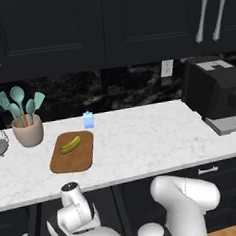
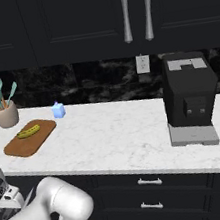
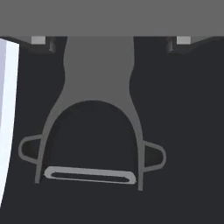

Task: Place the appropriate cutting tool for cutting the cucumber skin on the cutting board.

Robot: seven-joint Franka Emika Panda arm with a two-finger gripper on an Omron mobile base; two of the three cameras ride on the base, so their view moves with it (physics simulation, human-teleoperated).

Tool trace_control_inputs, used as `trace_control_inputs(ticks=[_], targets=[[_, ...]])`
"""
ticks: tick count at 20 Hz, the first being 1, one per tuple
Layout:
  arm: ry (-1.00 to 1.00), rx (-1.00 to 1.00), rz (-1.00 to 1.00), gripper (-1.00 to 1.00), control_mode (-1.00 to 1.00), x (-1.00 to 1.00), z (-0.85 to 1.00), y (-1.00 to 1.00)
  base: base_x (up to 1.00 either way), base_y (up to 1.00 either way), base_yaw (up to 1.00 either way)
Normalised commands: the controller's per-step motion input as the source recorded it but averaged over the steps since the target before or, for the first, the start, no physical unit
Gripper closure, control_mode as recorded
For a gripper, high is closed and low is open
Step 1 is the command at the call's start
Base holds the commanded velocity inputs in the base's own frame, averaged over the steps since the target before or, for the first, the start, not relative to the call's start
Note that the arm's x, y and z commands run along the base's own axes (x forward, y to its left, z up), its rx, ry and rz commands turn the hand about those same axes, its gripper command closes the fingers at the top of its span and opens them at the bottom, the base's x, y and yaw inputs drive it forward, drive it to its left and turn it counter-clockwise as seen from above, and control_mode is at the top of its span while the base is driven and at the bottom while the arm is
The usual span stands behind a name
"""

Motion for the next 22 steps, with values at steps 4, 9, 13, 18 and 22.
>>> trace_control_inputs(ticks=[4,9,13,18,22], targets=[[0.0,-0.09,0.0,1.0,-1.0,0.0,-0.57,0.03,0.0,0.0,0.0],[0.0,-0.01,0.0,1.0,-1.0,0.0,-0.4,0.0,0.0,0.0,0.0],[-0.01,0.02,0.0,1.0,-1.0,-0.05,-0.28,-0.15,0.0,0.0,0.0],[-0.01,0.08,-0.03,1.0,-1.0,-0.24,-0.03,-0.19,0.0,0.0,0.0],[0.0,0.06,-0.08,1.0,-1.0,-0.59,-0.11,-0.26,0.0,0.0,0.0]])
